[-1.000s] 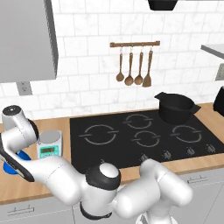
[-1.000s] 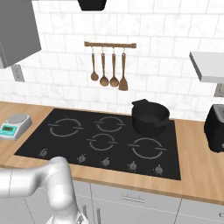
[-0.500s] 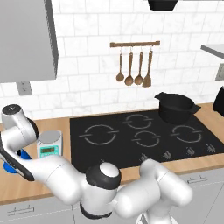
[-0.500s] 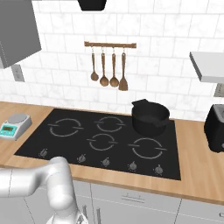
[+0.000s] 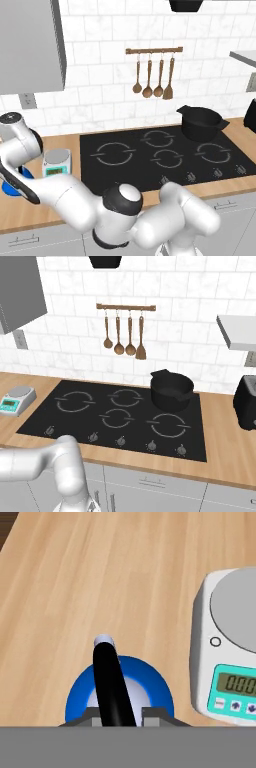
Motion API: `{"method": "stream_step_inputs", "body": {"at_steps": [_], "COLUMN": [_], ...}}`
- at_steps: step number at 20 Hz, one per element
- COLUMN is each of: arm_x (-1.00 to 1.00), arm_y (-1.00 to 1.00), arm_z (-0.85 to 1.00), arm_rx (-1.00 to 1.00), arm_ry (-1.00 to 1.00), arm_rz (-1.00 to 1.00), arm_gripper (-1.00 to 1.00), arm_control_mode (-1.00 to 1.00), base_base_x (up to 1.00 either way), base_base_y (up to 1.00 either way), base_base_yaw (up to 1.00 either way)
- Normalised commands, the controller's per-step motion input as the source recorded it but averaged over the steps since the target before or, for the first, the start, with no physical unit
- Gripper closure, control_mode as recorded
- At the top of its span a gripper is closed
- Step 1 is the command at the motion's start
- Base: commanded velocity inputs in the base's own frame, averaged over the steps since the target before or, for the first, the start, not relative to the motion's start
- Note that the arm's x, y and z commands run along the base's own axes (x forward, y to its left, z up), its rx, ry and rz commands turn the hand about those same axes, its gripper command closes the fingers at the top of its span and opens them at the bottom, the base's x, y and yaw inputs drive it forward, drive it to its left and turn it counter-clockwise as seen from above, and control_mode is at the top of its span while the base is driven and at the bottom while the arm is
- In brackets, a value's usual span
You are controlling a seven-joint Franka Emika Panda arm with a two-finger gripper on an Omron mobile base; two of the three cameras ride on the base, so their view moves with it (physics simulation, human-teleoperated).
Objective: Pick the kettle from the counter and place it on a stove burner. Then turn the burner on.
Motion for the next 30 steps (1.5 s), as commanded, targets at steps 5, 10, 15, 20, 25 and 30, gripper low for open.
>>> {"method": "stream_step_inputs", "body": {"at_steps": [5,10,15,20,25,30], "arm_x": [-0.89,-0.69,-0.38,-0.05,0.00,0.15], "arm_y": [-0.43,-0.79,-0.93,-0.94,-0.92,-0.84], "arm_z": [0.68,0.46,0.34,0.21,0.25,0.18], "arm_rx": [0.01,0.00,0.00,0.00,0.00,0.00], "arm_ry": [-0.11,-0.18,-0.15,-0.08,-0.01,0.00], "arm_rz": [-0.02,-0.09,-0.13,-0.12,-0.07,-0.03], "arm_gripper": [1.00,1.00,1.00,1.00,1.00,1.00], "arm_control_mode": [-1.00,-1.00,-1.00,-1.00,-1.00,-1.00], "base_base_x": [0.00,0.00,0.00,0.00,0.00,0.00], "base_base_y": [0.00,0.00,0.00,0.00,0.00,0.00], "base_base_yaw": [0.00,0.00,0.00,0.00,0.00,0.00]}}
